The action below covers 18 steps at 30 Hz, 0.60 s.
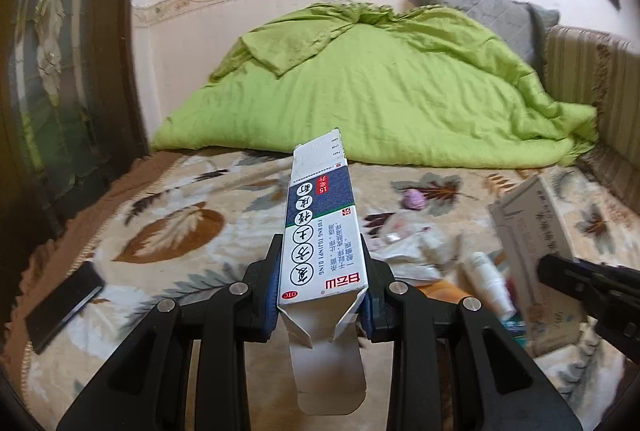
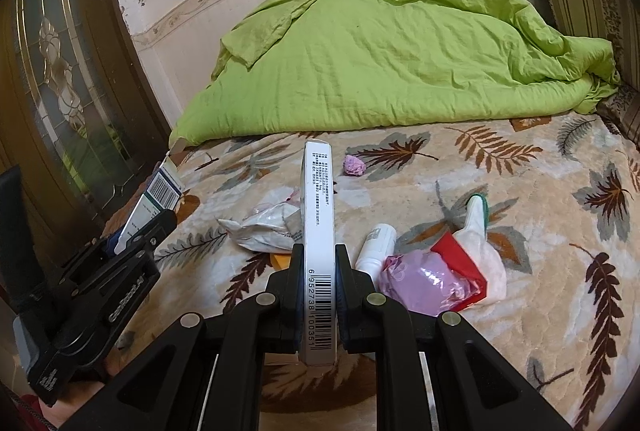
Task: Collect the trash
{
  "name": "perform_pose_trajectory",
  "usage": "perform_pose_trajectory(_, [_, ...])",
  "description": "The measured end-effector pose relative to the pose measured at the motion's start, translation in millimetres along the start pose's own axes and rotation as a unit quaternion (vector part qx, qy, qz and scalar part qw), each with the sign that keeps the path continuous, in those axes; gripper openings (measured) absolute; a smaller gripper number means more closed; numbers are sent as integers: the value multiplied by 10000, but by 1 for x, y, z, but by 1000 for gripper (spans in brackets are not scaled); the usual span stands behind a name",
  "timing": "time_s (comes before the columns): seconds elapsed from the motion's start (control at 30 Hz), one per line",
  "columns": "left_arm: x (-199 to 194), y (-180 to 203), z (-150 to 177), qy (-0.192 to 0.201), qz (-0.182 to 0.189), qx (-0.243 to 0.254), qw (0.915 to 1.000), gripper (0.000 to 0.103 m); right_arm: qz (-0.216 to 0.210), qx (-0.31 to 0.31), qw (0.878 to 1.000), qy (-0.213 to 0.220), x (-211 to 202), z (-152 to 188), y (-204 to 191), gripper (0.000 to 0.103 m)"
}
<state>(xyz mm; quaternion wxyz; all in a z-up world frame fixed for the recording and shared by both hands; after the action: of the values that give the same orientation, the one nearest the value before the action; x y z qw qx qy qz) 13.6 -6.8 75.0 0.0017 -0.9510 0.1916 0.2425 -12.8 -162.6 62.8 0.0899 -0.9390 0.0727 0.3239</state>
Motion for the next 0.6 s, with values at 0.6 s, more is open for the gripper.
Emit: perform_pose_trajectory(0.6, [4, 44, 12, -194, 1284, 43, 9915, 30, 51, 341, 9994, -33, 0, -6, 15, 14])
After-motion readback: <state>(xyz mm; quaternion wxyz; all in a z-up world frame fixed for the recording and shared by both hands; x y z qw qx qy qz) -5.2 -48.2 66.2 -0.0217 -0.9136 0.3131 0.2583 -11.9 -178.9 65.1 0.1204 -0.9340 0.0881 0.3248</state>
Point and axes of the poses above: each gripper's, at about its wrist camera, not at the fingertips, and x roughly the way its jaws point, y to its right, z to its underside, the point moved 5 cm from there along x, roughly the way its jaws point, and after that the axes turned 14 degrees about z, right-handed, at the moved point
